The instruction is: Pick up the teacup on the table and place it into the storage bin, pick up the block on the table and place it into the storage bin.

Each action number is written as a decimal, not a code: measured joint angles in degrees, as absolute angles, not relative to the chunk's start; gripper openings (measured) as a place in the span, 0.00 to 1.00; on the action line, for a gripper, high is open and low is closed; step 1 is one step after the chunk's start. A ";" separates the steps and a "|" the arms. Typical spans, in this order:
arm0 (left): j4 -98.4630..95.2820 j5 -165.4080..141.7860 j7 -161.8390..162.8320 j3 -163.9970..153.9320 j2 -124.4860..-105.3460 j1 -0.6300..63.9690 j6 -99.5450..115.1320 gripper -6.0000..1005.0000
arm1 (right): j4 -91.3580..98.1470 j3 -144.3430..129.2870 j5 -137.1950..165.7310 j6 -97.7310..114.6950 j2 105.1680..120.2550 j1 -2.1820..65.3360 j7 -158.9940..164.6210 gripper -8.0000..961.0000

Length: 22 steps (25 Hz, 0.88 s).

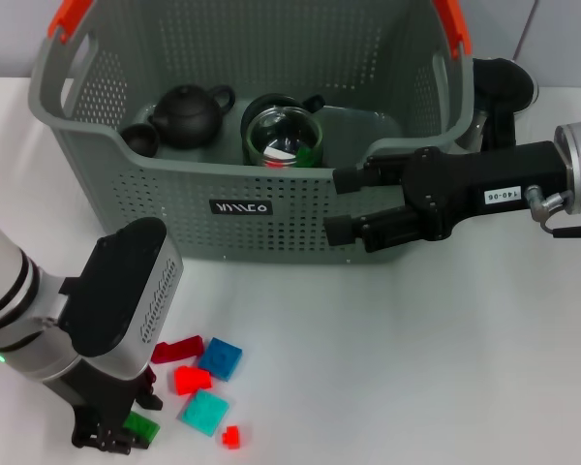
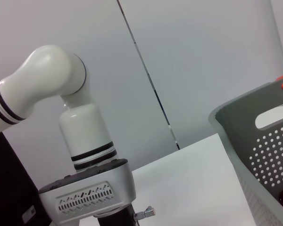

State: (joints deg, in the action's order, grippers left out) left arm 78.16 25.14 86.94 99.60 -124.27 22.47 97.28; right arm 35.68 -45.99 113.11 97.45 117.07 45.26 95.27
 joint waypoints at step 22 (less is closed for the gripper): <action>77.96 24.79 87.25 100.02 -124.10 23.37 98.77 0.18 | 35.68 -44.64 112.49 97.32 116.75 45.07 94.47 0.98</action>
State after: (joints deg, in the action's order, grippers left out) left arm 77.96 24.79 87.25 100.02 -124.10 23.37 98.77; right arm 35.68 -44.64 112.49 97.32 116.75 45.07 94.47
